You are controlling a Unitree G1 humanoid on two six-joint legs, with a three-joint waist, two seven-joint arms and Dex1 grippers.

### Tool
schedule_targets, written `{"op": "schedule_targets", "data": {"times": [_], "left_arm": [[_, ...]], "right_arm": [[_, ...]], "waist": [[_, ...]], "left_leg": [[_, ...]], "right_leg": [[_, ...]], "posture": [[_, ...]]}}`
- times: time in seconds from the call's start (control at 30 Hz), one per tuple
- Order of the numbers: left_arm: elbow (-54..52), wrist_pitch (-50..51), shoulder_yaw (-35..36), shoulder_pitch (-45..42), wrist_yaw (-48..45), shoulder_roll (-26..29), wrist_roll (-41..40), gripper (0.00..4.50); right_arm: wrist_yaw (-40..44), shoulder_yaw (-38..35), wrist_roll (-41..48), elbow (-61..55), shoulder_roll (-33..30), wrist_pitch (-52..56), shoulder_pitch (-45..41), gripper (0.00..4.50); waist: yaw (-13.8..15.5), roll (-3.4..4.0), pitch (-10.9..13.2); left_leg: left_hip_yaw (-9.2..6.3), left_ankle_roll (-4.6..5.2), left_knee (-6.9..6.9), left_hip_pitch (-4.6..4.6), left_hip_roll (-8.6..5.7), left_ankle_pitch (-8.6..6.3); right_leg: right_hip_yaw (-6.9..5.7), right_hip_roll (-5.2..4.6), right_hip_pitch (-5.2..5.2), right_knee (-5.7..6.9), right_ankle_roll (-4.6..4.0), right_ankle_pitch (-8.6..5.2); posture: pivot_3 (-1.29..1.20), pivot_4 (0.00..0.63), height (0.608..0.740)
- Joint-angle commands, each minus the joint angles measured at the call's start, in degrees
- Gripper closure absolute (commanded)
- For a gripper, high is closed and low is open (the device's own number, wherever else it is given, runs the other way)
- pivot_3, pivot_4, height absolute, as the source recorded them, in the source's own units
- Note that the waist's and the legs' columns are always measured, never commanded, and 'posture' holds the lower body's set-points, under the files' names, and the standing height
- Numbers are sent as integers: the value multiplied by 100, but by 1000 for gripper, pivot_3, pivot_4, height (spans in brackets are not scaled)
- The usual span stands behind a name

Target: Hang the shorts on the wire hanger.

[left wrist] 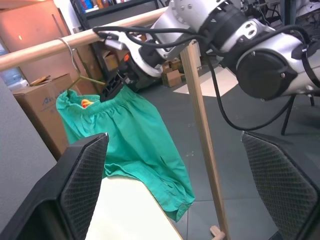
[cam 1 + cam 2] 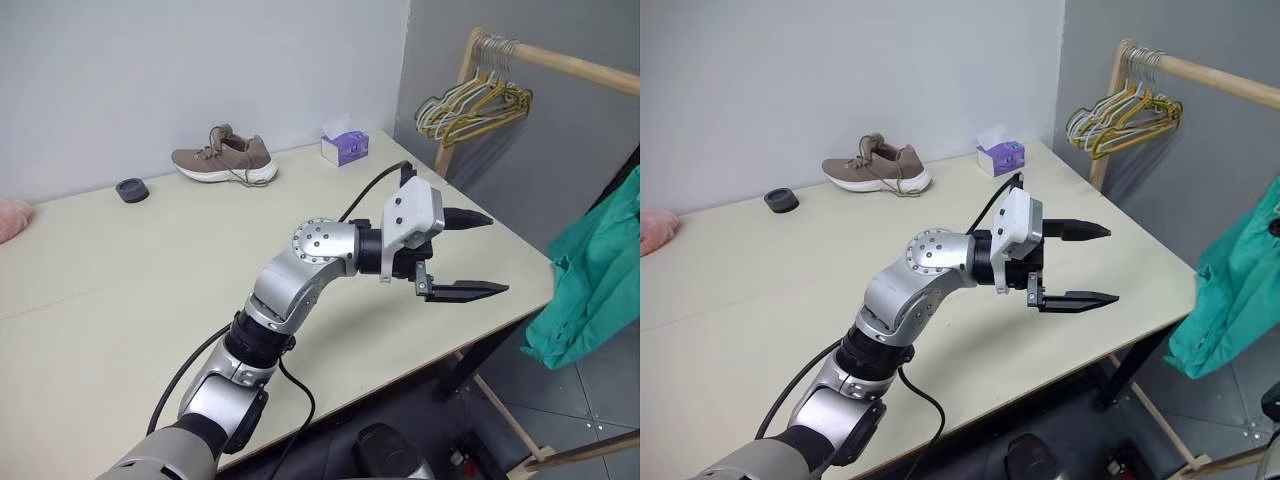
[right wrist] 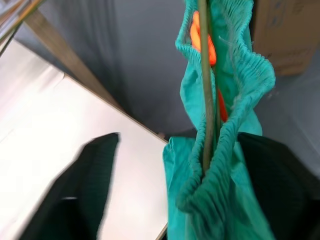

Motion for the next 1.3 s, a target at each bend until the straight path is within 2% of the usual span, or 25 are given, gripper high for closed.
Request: {"op": "schedule_targets", "data": {"times": [0.03, 0.2, 0.37, 0.53, 0.73, 0.87, 1.03, 1.2, 1.3], "left_arm": [[2, -67, 98, -182, -45, -17, -40, 0], [103, -114, 87, -180, -102, 6, -19, 0], [231, -157, 211, -105, 94, 155, 181, 0], [457, -44, 855, 352, 1547, 670, 1044, 0], [-353, 631, 2040, 1907, 3143, 1383, 1728, 0], [-979, 899, 2932, 3046, 3814, 1353, 1727, 0], [-1390, 1052, 3614, 3850, 4395, 935, 1606, 0], [-1523, 881, 3850, 4156, 4639, 662, 1508, 0], [-1496, 854, 3936, 4117, 4751, 601, 1449, 0]], "right_arm": [[-142, -103, -32, -787, -29, -299, 90, 20], [-44, -86, 85, -1351, 107, -985, 264, 20], [706, 626, 272, -2279, 173, -2366, 859, 20], [1050, 1676, 522, -3369, 951, -3153, 1356, 20], [1115, 3050, 269, -3471, 2276, -4677, 1895, 20], [1033, 3893, -155, -2713, 3059, -5705, 2131, 20], [1065, 4378, -467, -1608, 3749, -6855, 2224, 20], [1156, 4475, -437, -898, 4133, -7299, 2078, 20], [1161, 4455, -454, -698, 4155, -7391, 2063, 20]], "waist": [[-4, 0, 0], [-38, 1, 0], [-49, 1, 0], [-180, -8, -1], [-94, -29, 10], [280, -81, 19], [1056, -112, 24], [1839, -115, 22], [2154, -116, 22]], "left_leg": [[0, 0, -1, 1, -2, 0], [0, 1, -2, 2, -10, -1], [0, 2, -4, 3, -20, -1], [-8, 3, -12, 9, -26, -1], [-21, 2, -40, 21, -29, 0], [-21, 1, -51, 15, -37, 0], [-27, 1, -51, 3, -45, -1], [-36, 0, -50, -23, -51, -2], [-35, 0, -49, -22, -52, -2]], "right_leg": [[4, 0, 0, 0, 1, -1], [19, 1, 0, 0, 5, -2], [35, 1, -2, -1, 15, -5], [52, 7, 5, -1, 22, -4], [55, 9, 0, 4, 36, -11], [57, 5, -8, 3, 40, -12], [61, 2, -17, -1, 43, -9], [57, 2, -34, -1, 23, 3], [57, 5, -34, -1, 0, 16]], "posture": [[-457, 0, 740], [-462, 0, 740], [-460, 0, 740], [-425, 0, 740], [-293, 0, 740], [-191, 0, 740], [-106, 0, 740], [-33, 0, 740], [-8, 0, 740]]}}
